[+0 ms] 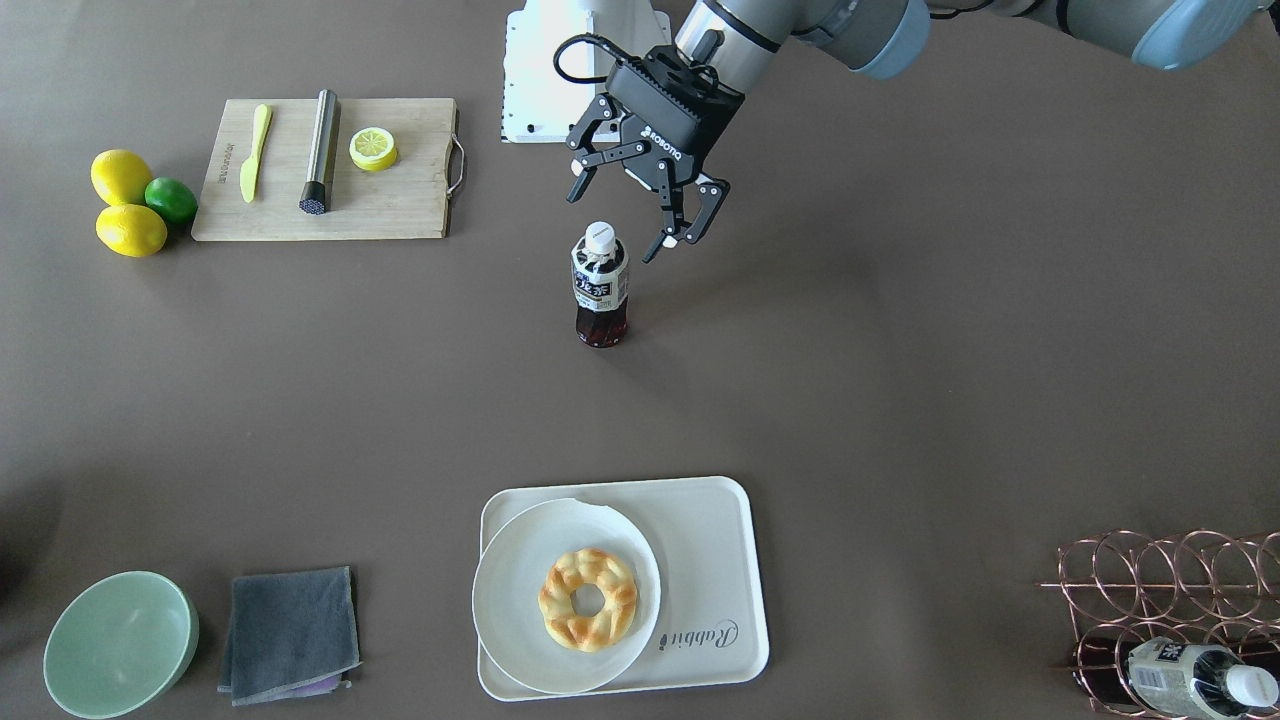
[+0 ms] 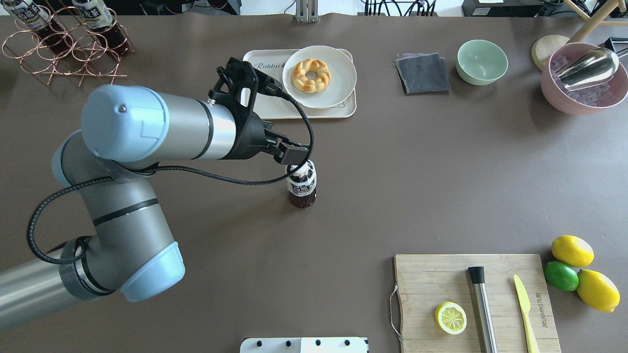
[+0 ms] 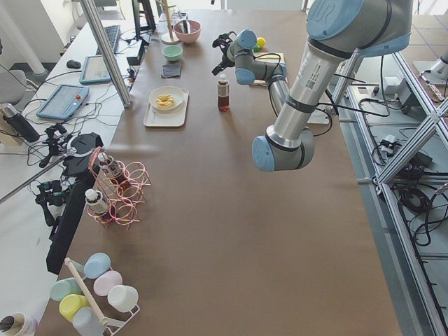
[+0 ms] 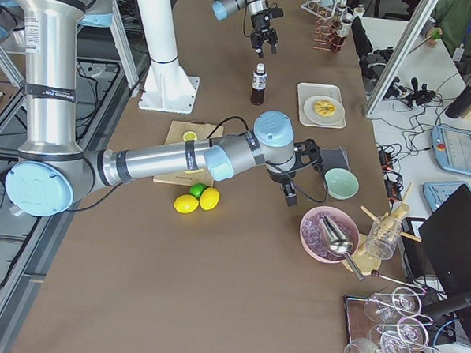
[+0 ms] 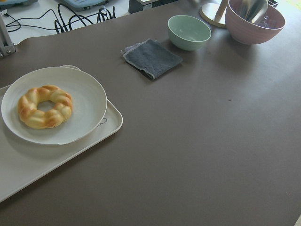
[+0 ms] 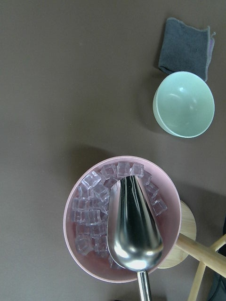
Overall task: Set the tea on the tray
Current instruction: 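Open the left gripper and withdraw the left arm from the bottle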
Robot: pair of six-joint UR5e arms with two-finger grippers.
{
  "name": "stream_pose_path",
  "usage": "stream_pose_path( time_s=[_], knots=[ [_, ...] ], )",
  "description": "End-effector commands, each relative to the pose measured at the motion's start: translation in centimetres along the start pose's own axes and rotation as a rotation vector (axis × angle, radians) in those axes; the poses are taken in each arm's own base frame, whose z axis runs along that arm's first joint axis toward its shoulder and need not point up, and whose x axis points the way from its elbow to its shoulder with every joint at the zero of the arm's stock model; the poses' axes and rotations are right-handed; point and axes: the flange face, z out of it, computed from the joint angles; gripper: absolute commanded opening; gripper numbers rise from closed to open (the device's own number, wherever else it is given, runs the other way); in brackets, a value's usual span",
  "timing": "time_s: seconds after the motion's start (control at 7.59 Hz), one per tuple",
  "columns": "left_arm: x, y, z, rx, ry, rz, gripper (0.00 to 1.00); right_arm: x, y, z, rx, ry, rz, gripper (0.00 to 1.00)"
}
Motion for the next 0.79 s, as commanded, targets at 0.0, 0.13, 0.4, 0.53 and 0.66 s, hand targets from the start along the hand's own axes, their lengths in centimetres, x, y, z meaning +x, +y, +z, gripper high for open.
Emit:
stream_pose_path(
  time_s=[0.0,0.13,0.4,0.53,0.66],
  knots=[
    [-14.2,-0.2,-5.7,-0.138,-0.033,-0.193,0.98,-1.1,-1.0,0.2,-0.002,-0.032,0.010,1.00],
    [-21.2,0.7,-9.3,-0.189,-0.056,-0.265,0.98,-2.0,-1.3,0.8,-0.011,-0.041,0.043,1.00],
    [-34.3,7.0,-15.1,-0.298,-0.152,-0.200,0.98,-4.4,-2.8,1.3,-0.009,-0.057,0.030,1.00],
    [-39.4,10.1,-18.1,-0.368,-0.230,-0.192,0.98,-5.9,-3.9,1.5,-0.007,-0.069,0.013,1.00],
    [-43.8,13.0,-21.5,-0.462,-0.296,-0.193,0.98,-7.8,-5.3,1.9,-0.005,-0.083,-0.004,1.00]
  ],
)
